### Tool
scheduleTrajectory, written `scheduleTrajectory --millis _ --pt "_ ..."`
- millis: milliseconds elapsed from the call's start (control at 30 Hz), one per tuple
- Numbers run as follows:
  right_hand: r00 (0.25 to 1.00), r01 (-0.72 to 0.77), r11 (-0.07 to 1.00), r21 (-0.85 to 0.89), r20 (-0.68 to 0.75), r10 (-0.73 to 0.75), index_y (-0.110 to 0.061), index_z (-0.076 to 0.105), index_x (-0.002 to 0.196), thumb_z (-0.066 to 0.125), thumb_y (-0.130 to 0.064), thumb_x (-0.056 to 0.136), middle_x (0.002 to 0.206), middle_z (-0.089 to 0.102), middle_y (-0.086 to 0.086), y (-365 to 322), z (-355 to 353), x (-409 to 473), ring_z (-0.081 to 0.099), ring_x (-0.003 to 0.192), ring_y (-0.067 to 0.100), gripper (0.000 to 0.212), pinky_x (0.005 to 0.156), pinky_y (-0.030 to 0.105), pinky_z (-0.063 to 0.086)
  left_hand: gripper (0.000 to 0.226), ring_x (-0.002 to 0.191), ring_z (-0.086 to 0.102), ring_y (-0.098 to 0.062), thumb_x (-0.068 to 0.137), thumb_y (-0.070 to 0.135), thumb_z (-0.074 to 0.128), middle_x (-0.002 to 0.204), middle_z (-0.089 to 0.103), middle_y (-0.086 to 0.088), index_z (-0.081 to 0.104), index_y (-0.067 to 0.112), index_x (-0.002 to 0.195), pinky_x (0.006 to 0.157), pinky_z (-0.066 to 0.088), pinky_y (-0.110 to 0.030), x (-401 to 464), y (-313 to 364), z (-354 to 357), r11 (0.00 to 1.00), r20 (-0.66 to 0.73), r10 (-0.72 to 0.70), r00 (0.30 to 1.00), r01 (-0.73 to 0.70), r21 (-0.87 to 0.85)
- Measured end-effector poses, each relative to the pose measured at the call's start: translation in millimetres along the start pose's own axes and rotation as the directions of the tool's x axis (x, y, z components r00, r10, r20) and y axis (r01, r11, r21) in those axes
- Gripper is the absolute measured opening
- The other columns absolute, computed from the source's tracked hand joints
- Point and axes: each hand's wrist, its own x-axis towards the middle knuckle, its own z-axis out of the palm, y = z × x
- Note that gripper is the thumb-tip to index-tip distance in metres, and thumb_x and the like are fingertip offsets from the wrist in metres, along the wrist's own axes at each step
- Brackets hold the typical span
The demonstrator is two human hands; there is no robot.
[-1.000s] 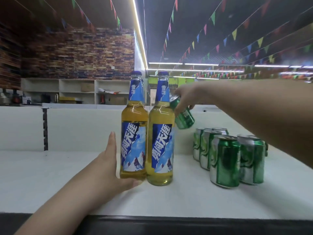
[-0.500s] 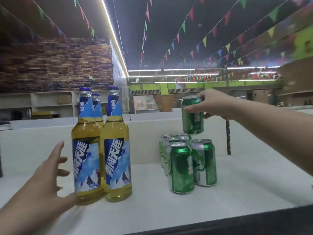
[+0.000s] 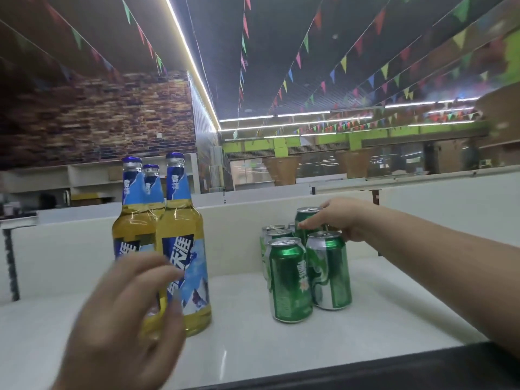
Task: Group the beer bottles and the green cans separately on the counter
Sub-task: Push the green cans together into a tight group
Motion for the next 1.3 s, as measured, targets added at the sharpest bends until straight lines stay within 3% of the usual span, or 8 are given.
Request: scheduleTrajectory --millis 100,167,267,433,700,933,1100,1300 --pt "1.000 -0.003 1.000 -0.008 -0.023 0.003 0.001 0.069 0.098 0.091 -0.018 0.069 0.103 0.073 0.020 -1.0 3.0 1.2 0.071 0.101 0.041 0.041 0.089 0.055 0.059 0.029 0.074 0.050 0.000 0.084 0.030 0.055 0.098 0.063 0.006 0.063 0.020 0.111 0.073 0.053 -0.013 9.4 33.8 29.5 0.987 0.266 0.138 0.954 -0.154 0.038" --pt "1.000 -0.006 1.000 -0.022 -0.023 0.005 0.001 0.067 0.095 0.086 -0.014 0.076 0.096 0.073 0.019 -0.6 4.3 1.1 0.072 0.094 0.038 0.031 0.090 0.053 0.059 0.045 0.093 0.060 -0.003 0.087 0.050 0.048 0.111 0.052 0.019 0.038 0.044 0.131 0.080 0.056 -0.025 23.8 43.3 49.9 0.990 0.453 -0.105 0.885 0.052 0.128" --pt "1.000 -0.002 1.000 -0.030 -0.015 0.002 0.000 0.068 0.097 0.081 -0.011 0.080 0.099 0.074 0.022 -1.6 6.6 -1.0 0.070 0.082 0.034 0.024 0.088 0.053 0.060 0.068 0.115 0.057 -0.010 0.088 0.060 0.057 0.123 0.049 0.013 0.025 0.041 0.145 0.091 0.048 -0.027 36.2 56.8 75.0 0.943 0.568 -0.332 0.753 0.266 0.199" --pt "1.000 0.009 1.000 -0.001 0.027 -0.008 -0.006 0.064 0.098 0.072 -0.007 0.086 0.102 0.073 0.020 2.1 8.5 2.8 0.074 0.095 0.038 0.014 0.087 0.054 0.060 0.075 0.091 0.052 -0.008 0.078 0.056 0.075 0.102 0.051 0.013 0.039 0.033 0.140 0.067 0.039 -0.018 49.5 49.8 106.6 0.843 0.638 -0.478 0.604 0.520 0.140" --pt "0.989 -0.070 0.996 0.056 0.131 0.063 -0.004 0.060 0.089 0.061 -0.009 0.089 0.069 0.068 0.011 10.6 13.4 11.2 0.065 0.055 0.023 0.005 0.059 0.031 0.057 0.070 0.095 0.059 -0.009 0.076 0.045 0.082 0.117 0.062 0.011 0.047 0.031 0.135 0.079 0.046 -0.020 43.9 41.6 121.9 0.789 0.645 -0.478 0.597 0.615 0.015" --pt "0.992 -0.073 0.993 0.092 0.109 0.063 -0.005 0.064 0.122 0.066 -0.039 0.094 0.112 0.073 0.015 10.8 6.2 0.6 0.071 0.098 0.031 0.045 0.088 0.043 0.059 0.071 0.101 0.065 -0.014 0.076 0.046 0.083 0.123 0.065 0.006 0.046 0.030 0.135 0.081 0.057 -0.027 45.8 43.4 125.3 0.766 0.640 -0.497 0.586 0.642 0.006" --pt "0.994 0.089 0.987 -0.131 0.074 -0.079 -0.015 0.043 0.150 0.056 -0.075 0.072 0.140 0.055 0.016 2.3 -29.6 -23.7 0.060 0.117 0.029 0.100 0.076 0.036 0.057 0.072 0.106 0.066 -0.018 0.077 0.045 0.083 0.126 0.065 0.003 0.045 0.027 0.136 0.091 0.059 -0.036 48.4 43.9 128.2 0.758 0.643 -0.513 0.569 0.651 0.029" --pt "0.965 0.146 0.896 -0.420 0.261 -0.035 -0.015 0.052 0.132 0.087 -0.042 0.067 0.115 0.069 0.011 3.2 -34.1 -51.5 0.074 0.095 0.026 0.079 0.075 0.037 0.064 0.074 0.102 0.068 -0.019 0.076 0.042 0.085 0.124 0.067 0.003 0.046 0.029 0.137 0.086 0.061 -0.038 50.1 43.7 130.7 0.743 0.653 -0.519 0.551 0.669 0.027"
